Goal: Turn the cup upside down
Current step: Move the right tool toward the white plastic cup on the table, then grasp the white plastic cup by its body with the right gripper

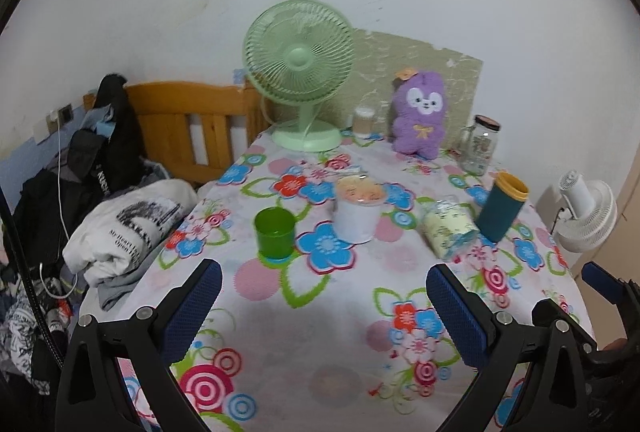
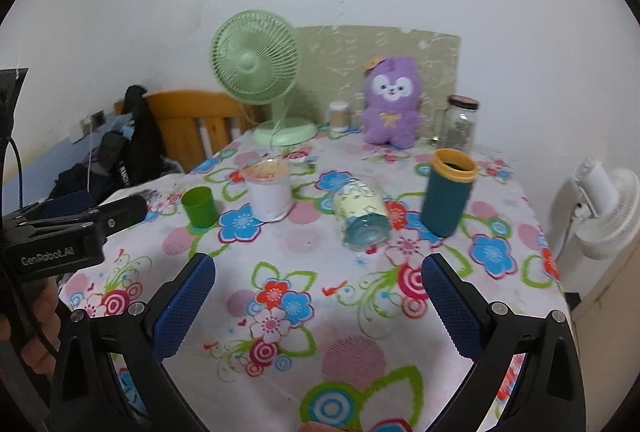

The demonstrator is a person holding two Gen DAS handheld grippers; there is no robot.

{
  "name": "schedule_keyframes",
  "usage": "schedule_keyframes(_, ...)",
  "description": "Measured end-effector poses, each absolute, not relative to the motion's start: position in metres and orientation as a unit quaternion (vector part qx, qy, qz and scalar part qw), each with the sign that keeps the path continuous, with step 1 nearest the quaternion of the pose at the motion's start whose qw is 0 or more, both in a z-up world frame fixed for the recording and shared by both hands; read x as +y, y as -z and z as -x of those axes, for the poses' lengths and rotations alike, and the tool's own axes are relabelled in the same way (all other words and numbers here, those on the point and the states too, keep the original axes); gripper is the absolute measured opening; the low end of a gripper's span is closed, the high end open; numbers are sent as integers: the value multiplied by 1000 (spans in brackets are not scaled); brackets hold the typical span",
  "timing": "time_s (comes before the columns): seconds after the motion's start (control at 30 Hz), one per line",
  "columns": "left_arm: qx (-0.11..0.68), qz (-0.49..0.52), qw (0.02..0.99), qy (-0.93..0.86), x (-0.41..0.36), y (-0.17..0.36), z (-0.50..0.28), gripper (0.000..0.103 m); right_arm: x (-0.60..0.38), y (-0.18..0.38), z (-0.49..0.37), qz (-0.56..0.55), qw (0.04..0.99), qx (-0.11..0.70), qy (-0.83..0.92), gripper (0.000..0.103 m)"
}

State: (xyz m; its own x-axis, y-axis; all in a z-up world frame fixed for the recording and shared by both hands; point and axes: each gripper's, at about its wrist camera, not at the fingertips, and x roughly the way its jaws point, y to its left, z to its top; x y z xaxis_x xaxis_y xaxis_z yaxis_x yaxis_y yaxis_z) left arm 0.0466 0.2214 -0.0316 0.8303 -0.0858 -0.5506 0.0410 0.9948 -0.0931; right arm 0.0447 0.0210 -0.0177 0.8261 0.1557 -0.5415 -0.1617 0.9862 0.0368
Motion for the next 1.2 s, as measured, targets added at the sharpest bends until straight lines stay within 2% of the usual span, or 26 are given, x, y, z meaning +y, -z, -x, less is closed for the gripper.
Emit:
schedule_keyframes(0.5,321,32,946,-33,270,65,-95,103,71,51,-140,40,932,298,-200,103)
schedule_keyframes(0.93,349,-3,937,-34,266,83,-149,103,90,90,-234,-11,904,354,-240,103)
schedule_keyframes(1.2,361,-14,932,-38,268,88,-172,103,107,108,-261,14,898,367,-244,103)
